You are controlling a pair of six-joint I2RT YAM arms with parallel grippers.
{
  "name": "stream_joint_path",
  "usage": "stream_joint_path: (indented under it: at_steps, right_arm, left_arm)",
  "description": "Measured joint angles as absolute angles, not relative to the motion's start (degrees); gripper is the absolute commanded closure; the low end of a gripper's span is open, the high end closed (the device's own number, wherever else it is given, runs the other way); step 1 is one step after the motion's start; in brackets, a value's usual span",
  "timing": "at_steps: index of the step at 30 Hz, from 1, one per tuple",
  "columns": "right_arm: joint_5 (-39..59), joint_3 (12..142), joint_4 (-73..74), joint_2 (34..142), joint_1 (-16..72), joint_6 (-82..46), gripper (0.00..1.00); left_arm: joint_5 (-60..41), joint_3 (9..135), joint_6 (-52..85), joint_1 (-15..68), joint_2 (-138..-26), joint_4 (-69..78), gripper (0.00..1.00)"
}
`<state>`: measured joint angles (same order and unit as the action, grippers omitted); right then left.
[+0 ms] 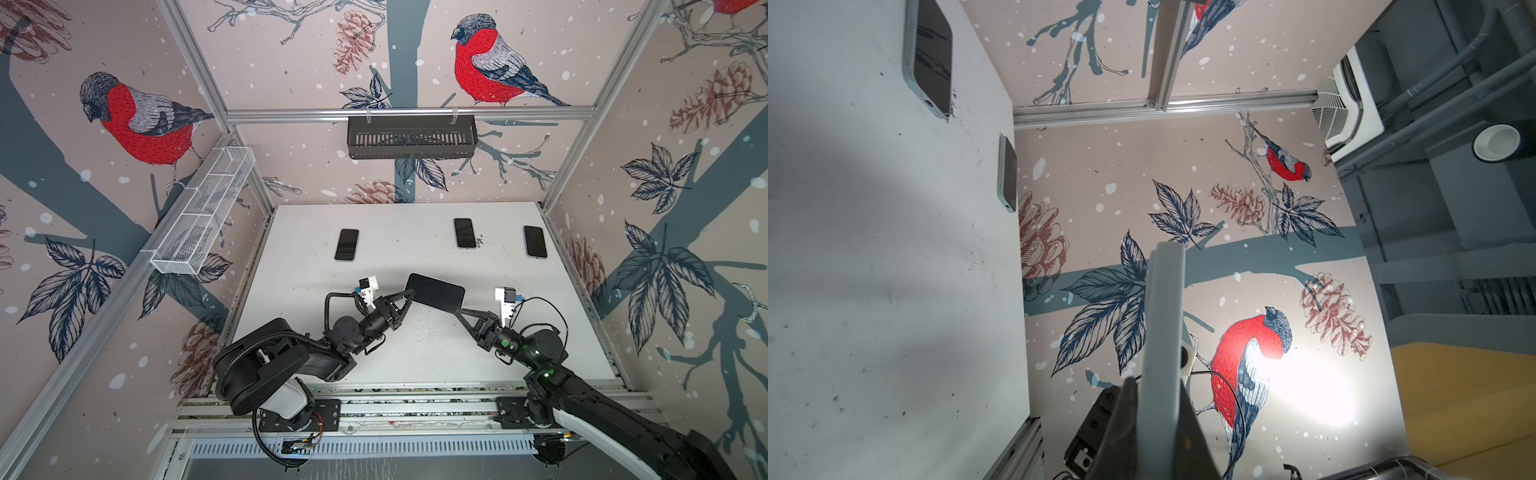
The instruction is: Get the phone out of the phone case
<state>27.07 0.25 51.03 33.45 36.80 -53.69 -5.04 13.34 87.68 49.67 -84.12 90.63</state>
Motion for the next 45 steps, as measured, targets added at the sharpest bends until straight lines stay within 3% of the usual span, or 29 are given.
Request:
stream_joint_path:
  at_steps: [11,20,28,32,34,38,45]
  right_arm:
    - [25.2,0.2,46.0,21.0,39.7,-46.1,0.94]
    - [23.9,0.2,47.2,23.5,40.6,-43.1,0.76]
    - [25.6,0.2,48.2,28.2,41.2,-38.9,0.74]
    - [25.6,0.2,48.4,29.8,41.1,-38.6,0.65]
    - [25.6,0.2,48.4,30.9,40.9,-38.7,0.53]
    - [25.6,0.2,49.0,32.7,39.0,-39.5,0.41]
    - [29.2,0.2,53.4,33.1,37.5,-43.7,0.37]
  left_arm:
    - [-9.4,17.4,84.0,50.3,-74.2,79.2,1.00]
    - [-7.6,18.8,84.2,50.4,-72.7,74.3,1.00]
    - [-2.6,19.4,85.5,50.2,-72.7,71.6,1.00]
    - [-2.5,19.6,85.5,50.2,-72.1,71.2,1.00]
    - [-2.4,19.6,85.5,50.2,-71.9,70.9,1.00]
    - [-2.1,19.4,85.2,50.2,-71.5,70.1,1.00]
    - [-1.5,18.7,85.1,50.2,-71.1,70.0,1.00]
